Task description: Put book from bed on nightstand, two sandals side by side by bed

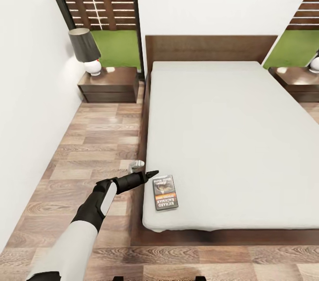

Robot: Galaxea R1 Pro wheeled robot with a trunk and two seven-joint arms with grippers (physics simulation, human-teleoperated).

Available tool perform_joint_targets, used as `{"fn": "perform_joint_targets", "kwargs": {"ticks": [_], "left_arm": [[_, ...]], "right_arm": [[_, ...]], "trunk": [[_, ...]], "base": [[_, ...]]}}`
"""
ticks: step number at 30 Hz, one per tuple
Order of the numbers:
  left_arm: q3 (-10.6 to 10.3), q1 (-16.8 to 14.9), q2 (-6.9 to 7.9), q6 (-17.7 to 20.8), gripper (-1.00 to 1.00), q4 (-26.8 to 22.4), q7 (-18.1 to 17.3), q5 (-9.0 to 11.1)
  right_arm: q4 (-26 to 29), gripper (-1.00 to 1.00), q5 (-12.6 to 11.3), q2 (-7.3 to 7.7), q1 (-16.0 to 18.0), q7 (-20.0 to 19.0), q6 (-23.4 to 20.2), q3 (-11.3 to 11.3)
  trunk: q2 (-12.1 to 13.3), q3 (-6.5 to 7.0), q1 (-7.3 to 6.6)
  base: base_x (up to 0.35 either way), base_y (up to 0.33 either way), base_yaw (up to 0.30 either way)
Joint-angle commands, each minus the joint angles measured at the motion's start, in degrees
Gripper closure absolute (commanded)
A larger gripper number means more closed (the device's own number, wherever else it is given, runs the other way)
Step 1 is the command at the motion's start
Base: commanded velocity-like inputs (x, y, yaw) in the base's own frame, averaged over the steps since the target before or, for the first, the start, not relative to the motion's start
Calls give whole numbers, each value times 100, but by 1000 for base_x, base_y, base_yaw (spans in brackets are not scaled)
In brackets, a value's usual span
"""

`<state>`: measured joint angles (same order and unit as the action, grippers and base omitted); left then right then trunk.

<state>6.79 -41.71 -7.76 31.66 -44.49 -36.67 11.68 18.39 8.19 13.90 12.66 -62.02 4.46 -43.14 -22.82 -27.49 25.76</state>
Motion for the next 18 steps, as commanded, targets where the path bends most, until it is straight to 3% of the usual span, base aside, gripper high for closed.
{"fn": "perform_joint_targets", "kwargs": {"ticks": [1,18], "left_arm": [[24,-4,-6,42,-100,1,-16,19],[24,-2,-5,42,-100,1,-17,20]], "right_arm": [[-3,-100,60,-1,6,-21,46,-41],[-2,-100,60,-1,8,-21,46,-37]], "trunk": [[-10,-15,3],[-10,-130,3]], "base": [[0,0,0],[0,0,0]]}}
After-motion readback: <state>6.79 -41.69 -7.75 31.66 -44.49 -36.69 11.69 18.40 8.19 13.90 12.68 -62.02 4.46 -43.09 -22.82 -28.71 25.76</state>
